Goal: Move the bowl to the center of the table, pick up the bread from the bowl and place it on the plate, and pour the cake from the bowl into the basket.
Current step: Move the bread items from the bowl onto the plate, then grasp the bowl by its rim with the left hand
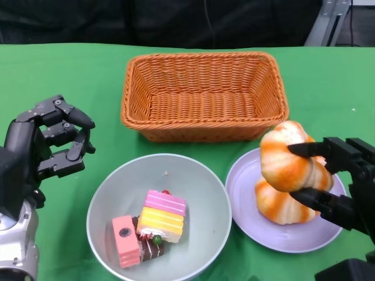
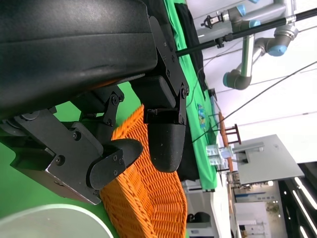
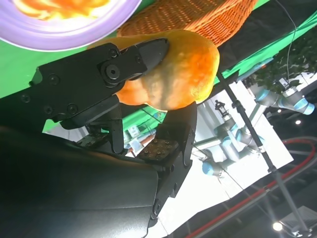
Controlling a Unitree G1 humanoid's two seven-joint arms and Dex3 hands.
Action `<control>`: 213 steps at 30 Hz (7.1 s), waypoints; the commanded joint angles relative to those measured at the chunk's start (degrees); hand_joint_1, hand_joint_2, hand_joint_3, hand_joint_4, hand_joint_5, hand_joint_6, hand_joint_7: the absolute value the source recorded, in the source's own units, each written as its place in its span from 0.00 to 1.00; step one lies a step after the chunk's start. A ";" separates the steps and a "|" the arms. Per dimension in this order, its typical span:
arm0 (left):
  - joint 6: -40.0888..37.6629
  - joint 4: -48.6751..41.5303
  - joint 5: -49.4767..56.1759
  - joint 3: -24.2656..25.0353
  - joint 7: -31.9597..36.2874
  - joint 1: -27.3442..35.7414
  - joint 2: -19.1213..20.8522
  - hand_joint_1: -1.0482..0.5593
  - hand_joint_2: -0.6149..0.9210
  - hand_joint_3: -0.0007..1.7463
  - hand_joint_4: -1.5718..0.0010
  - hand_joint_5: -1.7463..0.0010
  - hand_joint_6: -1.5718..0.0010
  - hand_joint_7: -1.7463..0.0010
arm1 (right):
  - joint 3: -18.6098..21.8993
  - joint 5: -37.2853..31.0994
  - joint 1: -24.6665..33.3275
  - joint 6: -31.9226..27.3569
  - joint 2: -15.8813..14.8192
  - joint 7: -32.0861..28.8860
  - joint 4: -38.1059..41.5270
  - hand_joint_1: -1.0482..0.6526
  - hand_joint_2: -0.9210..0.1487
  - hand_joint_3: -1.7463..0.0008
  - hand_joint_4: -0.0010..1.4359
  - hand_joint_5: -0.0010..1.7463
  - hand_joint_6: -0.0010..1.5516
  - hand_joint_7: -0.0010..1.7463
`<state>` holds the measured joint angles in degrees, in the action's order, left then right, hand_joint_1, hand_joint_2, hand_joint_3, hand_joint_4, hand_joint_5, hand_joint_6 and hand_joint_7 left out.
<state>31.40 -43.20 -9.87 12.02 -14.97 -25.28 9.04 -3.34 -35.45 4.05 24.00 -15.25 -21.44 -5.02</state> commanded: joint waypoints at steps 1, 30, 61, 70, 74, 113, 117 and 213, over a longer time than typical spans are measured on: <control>0.22 -0.01 -0.54 0.53 -0.32 -0.46 0.84 0.66 0.74 0.64 0.46 0.16 0.43 0.28 | 0.73 -0.04 0.19 1.07 -1.24 -0.38 1.65 0.59 0.06 1.00 0.56 0.82 0.56 0.50; 0.91 -0.25 -0.42 0.60 -0.29 -0.42 0.67 0.65 0.73 0.65 0.46 0.15 0.43 0.28 | 0.40 -2.91 -1.97 2.20 -4.64 -3.32 14.91 0.59 0.04 0.99 0.57 0.72 0.63 0.33; 0.07 2.56 -0.59 -0.01 -1.37 1.87 0.89 0.64 0.75 0.62 0.49 0.14 0.45 0.27 | -9.30 -7.04 -4.65 -13.79 -5.09 1.49 15.61 0.32 0.02 0.98 0.40 0.00 0.43 0.00; 0.13 1.73 -0.47 0.16 -1.82 1.71 1.32 0.64 0.75 0.63 0.49 0.15 0.45 0.28 | -5.79 -2.60 4.07 -22.94 -3.92 16.78 -12.82 0.25 0.00 0.93 0.17 0.00 0.25 0.00; 0.69 1.29 -0.37 0.20 -2.06 1.63 1.31 0.64 0.75 0.62 0.49 0.16 0.45 0.29 | -4.48 -0.72 5.95 -26.19 -3.30 22.10 -20.11 0.24 0.00 0.93 0.12 0.00 0.20 0.00; 2.48 -0.46 -0.61 0.29 -5.30 2.28 1.90 0.64 0.77 0.59 0.49 0.14 0.46 0.26 | 12.06 53.38 4.13 -4.88 9.56 39.16 -5.19 0.58 0.44 0.32 0.49 0.98 0.41 0.83; 2.74 -0.33 -0.31 0.10 -6.06 2.73 1.97 0.64 0.76 0.59 0.49 0.14 0.46 0.26 | 12.58 52.64 4.04 -3.29 10.26 38.48 -3.05 0.57 0.44 0.32 0.49 0.99 0.40 0.84; 61.10 10.89 36.93 -7.61 -0.60 5.42 22.97 0.38 0.96 0.01 0.37 0.94 0.35 0.99 | 12.98 55.56 -0.23 -11.64 14.12 33.02 -2.61 0.58 0.31 0.41 0.45 0.97 0.38 0.77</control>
<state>92.17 -32.70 25.21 3.71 -17.67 -19.64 31.51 8.83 19.72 3.53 12.51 -0.96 11.87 -7.01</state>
